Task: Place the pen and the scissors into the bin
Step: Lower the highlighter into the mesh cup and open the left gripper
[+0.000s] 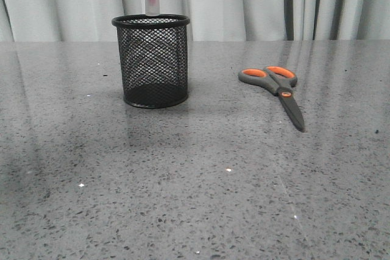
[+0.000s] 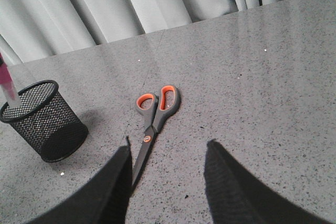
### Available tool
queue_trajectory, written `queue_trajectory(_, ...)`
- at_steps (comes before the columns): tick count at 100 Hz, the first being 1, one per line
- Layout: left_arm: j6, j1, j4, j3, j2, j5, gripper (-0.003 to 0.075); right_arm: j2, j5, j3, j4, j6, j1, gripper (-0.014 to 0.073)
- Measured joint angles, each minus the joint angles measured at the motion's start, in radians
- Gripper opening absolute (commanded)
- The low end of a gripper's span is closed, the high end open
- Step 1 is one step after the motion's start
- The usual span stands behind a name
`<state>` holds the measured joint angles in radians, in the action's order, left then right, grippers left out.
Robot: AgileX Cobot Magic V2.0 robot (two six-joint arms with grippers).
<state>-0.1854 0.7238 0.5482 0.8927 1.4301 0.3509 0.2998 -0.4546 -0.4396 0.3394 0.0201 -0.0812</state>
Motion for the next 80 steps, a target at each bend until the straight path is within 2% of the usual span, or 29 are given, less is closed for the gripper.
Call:
queue_trajectory(14, 0.0, 0.0, 0.0, 0.0, 0.014, 0.016, 0.0004, 0.0, 0.0, 0.0, 0.0, 0.0, 0.0, 0.0289)
queue_trajectory(19, 0.0, 0.0, 0.0, 0.0, 0.017, 0.019, 0.0069, 0.0, 0.0, 0.0, 0.0, 0.0, 0.0, 0.0289)
queue_trajectory(31, 0.0, 0.0, 0.0, 0.0, 0.018, 0.019, 0.0303, 0.0, 0.0, 0.0, 0.0, 0.0, 0.0, 0.0289)
queue_trajectory(39, 0.0, 0.0, 0.0, 0.0, 0.018, 0.021, 0.038, 0.0, 0.0, 0.0, 0.0, 0.0, 0.0, 0.0289)
queue_trajectory(70, 0.0, 0.0, 0.0, 0.0, -0.025, 0.017, 0.0383, 0.002, 0.008, 0.0, 0.0, 0.002, 0.0, 0.0289)
queue_trajectory(75, 0.0, 0.0, 0.0, 0.0, -0.066, 0.015, 0.0365, 0.002, 0.01, -0.002, 0.0, 0.013, 0.0, 0.0289)
queue_trajectory(80, -0.01, 0.001, 0.0, 0.0, -0.112, 0.004, 0.0315, 0.002, 0.01, -0.011, 0.0, 0.032, 0.0, 0.0289)
